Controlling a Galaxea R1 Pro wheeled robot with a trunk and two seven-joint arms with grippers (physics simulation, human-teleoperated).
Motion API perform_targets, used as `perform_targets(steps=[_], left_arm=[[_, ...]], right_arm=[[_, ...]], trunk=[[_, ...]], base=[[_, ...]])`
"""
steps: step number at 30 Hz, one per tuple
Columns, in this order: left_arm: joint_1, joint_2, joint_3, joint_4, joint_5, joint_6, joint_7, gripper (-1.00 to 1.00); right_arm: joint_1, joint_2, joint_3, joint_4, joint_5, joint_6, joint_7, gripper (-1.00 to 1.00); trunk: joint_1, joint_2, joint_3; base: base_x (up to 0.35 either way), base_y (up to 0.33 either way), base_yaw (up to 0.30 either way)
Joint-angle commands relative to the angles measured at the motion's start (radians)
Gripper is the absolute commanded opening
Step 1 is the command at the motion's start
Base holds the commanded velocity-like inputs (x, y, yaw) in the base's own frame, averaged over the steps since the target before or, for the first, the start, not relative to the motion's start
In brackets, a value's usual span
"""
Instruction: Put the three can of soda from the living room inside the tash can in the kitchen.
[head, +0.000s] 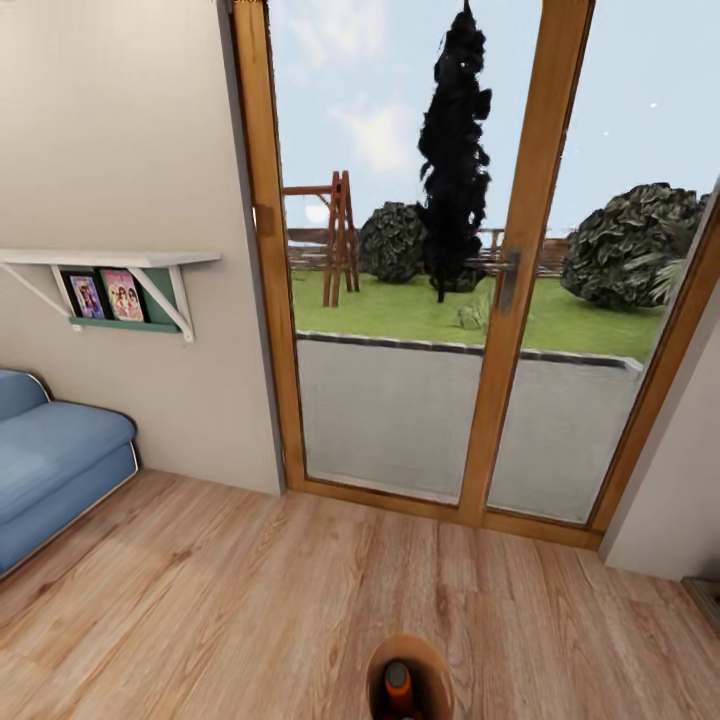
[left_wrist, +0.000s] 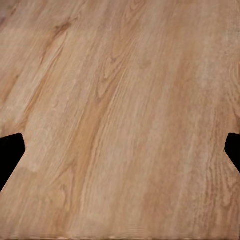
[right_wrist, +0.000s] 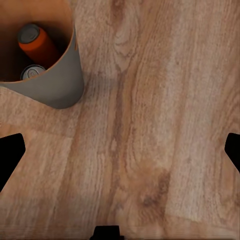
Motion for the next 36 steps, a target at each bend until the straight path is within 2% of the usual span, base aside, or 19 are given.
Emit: perform_targets(steps=[1, 7, 9, 14, 19, 23, 29, 36], left_arm=[[0.005, -0.001, 0.000, 0.004, 0.005, 0.001, -0.001, 1.00], [0.048, -0.012, 0.000, 0.019, 0.044, 0.010, -0.003, 1.00], [0.077, -0.015, 0.000, 0.029, 0.061, 0.012, -0.003, 1.00], [0.094, -0.019, 0.000, 0.061, 0.069, 0.013, -0.003, 1.00], [0.122, -0.039, 0.000, 0.082, 0.072, 0.037, -0.003, 1.00], [0.130, -0.041, 0.001, 0.100, 0.072, 0.044, -0.003, 1.00], [0.145, -0.043, 0.001, 0.136, 0.072, 0.051, -0.003, 1.00], [0.166, -0.037, 0.002, 0.145, 0.075, 0.056, -0.013, 1.00]], right_arm=[[0.000, 0.000, 0.000, 0.001, 0.000, 0.000, 0.000, 1.00], [0.000, -0.002, -0.001, 0.020, 0.000, -0.001, 0.000, 1.00], [0.000, -0.011, -0.001, 0.038, 0.000, -0.002, 0.000, 1.00], [0.000, -0.021, 0.000, 0.061, 0.000, -0.002, -0.001, 1.00], [0.000, -0.029, 0.000, 0.095, 0.001, -0.015, -0.001, 1.00], [-0.002, -0.039, 0.000, 0.165, 0.003, -0.037, -0.002, 1.00], [-0.008, -0.092, 0.001, 0.321, 0.003, -0.118, -0.003, 1.00], [-0.009, -0.110, 0.001, 0.427, 0.003, -0.150, -0.004, 1.00]], trunk=[[-0.004, 0.007, 0.003], [-0.027, 0.049, 0.022], [-0.035, 0.063, 0.028], [-0.054, 0.098, 0.044], [-0.073, 0.133, 0.060], [-0.088, 0.161, 0.072], [-0.111, 0.203, 0.091], [-0.138, 0.252, 0.113]], base=[[0.000, 0.000, 0.000], [0.000, 0.000, 0.000], [0.000, 0.000, 0.000], [0.000, 0.000, 0.000], [0.000, 0.000, 0.000], [0.000, 0.000, 0.000], [0.000, 0.000, 0.000], [0.000, 0.000, 0.000]])
